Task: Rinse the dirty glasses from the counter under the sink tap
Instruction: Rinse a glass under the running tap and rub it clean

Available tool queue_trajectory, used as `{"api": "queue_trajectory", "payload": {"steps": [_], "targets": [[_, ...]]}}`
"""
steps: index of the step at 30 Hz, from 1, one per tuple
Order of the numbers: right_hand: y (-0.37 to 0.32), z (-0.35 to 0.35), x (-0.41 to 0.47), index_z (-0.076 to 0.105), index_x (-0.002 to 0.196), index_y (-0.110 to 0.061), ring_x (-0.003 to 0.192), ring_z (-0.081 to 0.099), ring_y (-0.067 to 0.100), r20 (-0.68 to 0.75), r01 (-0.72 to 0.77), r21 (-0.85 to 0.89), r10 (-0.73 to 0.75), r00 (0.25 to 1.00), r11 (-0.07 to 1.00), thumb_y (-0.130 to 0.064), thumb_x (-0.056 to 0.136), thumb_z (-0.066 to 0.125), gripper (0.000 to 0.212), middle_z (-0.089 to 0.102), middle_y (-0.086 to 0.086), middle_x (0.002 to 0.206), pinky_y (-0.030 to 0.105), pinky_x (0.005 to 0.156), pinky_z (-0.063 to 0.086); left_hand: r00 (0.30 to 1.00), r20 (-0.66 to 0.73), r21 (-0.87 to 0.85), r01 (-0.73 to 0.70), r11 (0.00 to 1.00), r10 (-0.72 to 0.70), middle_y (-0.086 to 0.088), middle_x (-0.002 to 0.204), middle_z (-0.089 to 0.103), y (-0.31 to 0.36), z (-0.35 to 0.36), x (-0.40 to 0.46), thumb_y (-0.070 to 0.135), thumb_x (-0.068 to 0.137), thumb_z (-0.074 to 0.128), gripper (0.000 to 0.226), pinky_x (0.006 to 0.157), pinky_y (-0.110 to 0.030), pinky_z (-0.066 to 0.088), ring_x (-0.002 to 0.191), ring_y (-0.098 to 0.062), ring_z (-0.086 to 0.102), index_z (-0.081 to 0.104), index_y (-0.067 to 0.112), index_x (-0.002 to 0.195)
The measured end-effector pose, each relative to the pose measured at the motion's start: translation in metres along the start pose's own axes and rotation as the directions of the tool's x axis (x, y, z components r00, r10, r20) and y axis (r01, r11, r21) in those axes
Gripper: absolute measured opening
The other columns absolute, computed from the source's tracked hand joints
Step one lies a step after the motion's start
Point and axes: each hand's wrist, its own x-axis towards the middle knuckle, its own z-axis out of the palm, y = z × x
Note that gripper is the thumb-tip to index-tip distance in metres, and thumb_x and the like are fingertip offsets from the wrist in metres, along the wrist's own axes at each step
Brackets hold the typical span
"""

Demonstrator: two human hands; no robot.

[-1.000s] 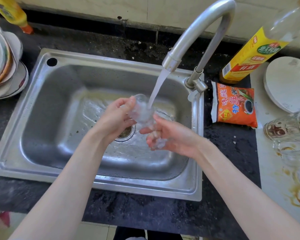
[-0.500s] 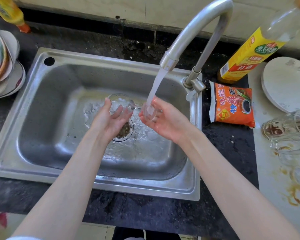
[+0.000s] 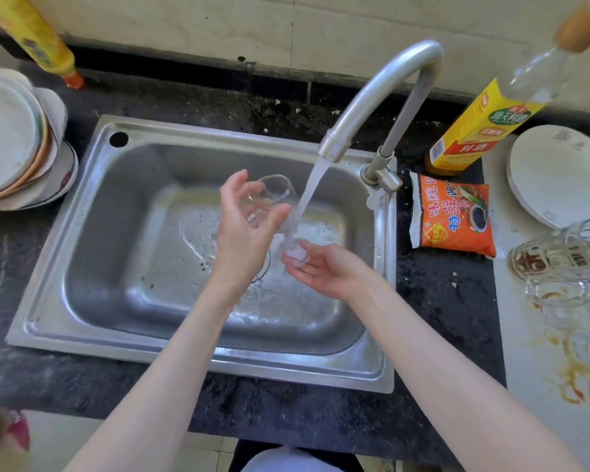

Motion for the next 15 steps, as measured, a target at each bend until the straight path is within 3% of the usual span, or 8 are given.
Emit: {"api": "queue_trajectory", "payload": {"steps": [2, 5, 8, 12, 15], "targets": [[0.001, -0.004, 0.000, 0.051, 0.124, -0.003, 0.125, 0.050, 0.033, -0.020, -0.001, 0.040, 0.001, 1.000, 0.999, 0.005, 0.096, 0.036, 0.032, 0.050, 0.020, 0.129, 0.036, 0.099, 0.042, 0.992, 0.115, 0.060, 0.042, 0.997, -0.049, 0.004, 0.117, 0.048, 0.000, 0.001, -0.002, 0.011, 0.079, 0.071, 0.071, 0.092, -0.021, 0.047, 0.101, -0.003, 0.053, 0.032, 0.015, 0.138], [0.003, -0.011, -0.002, 0.051, 0.127, -0.004, 0.127, 0.048, 0.032, -0.021, 0.003, 0.039, -0.002, 1.000, 0.999, 0.008, 0.095, 0.029, 0.040, 0.042, 0.018, 0.137, 0.037, 0.097, 0.042, 0.967, 0.250, 0.131, 0.004, 0.991, -0.037, 0.009, 0.118, 0.050, 0.004, 0.002, -0.006, 0.009, 0.076, 0.074, 0.066, 0.098, -0.028, 0.045, 0.109, -0.003, 0.050, 0.041, 0.017, 0.133], [0.001, -0.012, -0.008, 0.055, 0.117, -0.003, 0.128, 0.047, 0.032, 0.000, 0.024, 0.058, -0.024, 1.000, 0.998, 0.008, 0.096, 0.029, 0.036, 0.048, 0.015, 0.124, 0.039, 0.099, 0.040, 0.930, 0.366, 0.132, -0.042, 0.990, -0.009, 0.014, 0.117, 0.052, 0.010, 0.001, -0.010, 0.015, 0.072, 0.077, 0.063, 0.091, -0.029, 0.046, 0.113, -0.012, 0.053, 0.043, 0.029, 0.124], [0.000, -0.011, -0.016, 0.046, 0.129, -0.002, 0.126, 0.047, 0.034, -0.028, 0.049, 0.061, -0.047, 0.998, 0.997, 0.012, 0.094, 0.028, 0.041, 0.054, 0.018, 0.122, 0.040, 0.099, 0.041, 0.930, 0.367, 0.119, -0.017, 0.993, -0.028, 0.008, 0.120, 0.054, 0.016, 0.003, -0.017, 0.013, 0.070, 0.080, 0.065, 0.092, -0.031, 0.047, 0.111, -0.011, 0.057, 0.043, 0.045, 0.113], [-0.002, -0.012, -0.021, 0.053, 0.101, -0.002, 0.114, 0.054, 0.030, -0.048, 0.034, 0.022, -0.033, 0.998, 0.999, 0.007, 0.094, 0.036, 0.021, 0.055, 0.014, 0.095, 0.039, 0.101, 0.040, 0.948, 0.317, 0.116, -0.017, 0.993, -0.020, 0.016, 0.112, 0.056, 0.019, 0.003, -0.022, 0.013, 0.070, 0.080, 0.063, 0.088, -0.027, 0.049, 0.105, -0.008, 0.059, 0.045, 0.045, 0.110]]}}
